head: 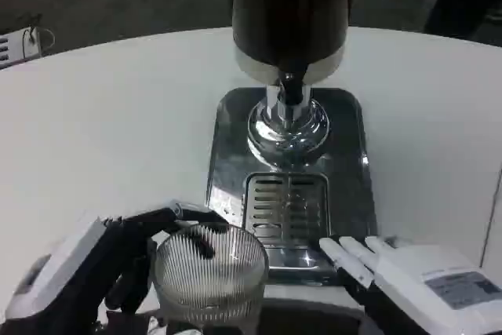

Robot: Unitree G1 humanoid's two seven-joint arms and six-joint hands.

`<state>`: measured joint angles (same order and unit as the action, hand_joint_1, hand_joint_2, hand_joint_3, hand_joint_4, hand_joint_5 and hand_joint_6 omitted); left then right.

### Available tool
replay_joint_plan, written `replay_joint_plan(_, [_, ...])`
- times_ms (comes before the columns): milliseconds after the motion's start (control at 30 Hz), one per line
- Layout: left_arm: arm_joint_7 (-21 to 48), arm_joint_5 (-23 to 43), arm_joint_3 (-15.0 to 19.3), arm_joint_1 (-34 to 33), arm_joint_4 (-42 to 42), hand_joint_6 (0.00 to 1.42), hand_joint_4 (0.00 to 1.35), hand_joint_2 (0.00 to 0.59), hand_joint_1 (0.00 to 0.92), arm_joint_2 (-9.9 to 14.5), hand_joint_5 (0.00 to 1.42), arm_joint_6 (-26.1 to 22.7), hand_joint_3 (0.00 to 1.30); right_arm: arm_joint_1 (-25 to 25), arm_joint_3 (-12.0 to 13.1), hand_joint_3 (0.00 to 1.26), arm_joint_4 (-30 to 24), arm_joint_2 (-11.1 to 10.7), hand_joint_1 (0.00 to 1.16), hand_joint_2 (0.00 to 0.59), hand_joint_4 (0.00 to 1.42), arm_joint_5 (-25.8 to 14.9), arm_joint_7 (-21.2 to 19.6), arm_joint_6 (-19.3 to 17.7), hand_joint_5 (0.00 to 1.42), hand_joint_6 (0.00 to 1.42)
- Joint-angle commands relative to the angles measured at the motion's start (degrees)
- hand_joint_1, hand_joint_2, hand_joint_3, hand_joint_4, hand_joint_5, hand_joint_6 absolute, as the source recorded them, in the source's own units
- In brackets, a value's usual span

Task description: Grasp the cup under the faucet to collect the drink, then remove the cup.

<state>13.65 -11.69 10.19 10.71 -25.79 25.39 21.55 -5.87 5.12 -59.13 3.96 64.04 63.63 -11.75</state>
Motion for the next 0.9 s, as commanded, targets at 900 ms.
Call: replay_joint_plan(900, [-0.48, -0.19, 0.63, -0.74, 0.54, 1.42, 1.15, 0.0, 0.589, 0.08, 1.34, 0.74, 0.99, 0.42, -0.44, 0.0, -0.87, 1.04, 0.55, 0.421, 0.0, 0.19, 0.43, 1.8, 0.0, 0.0])
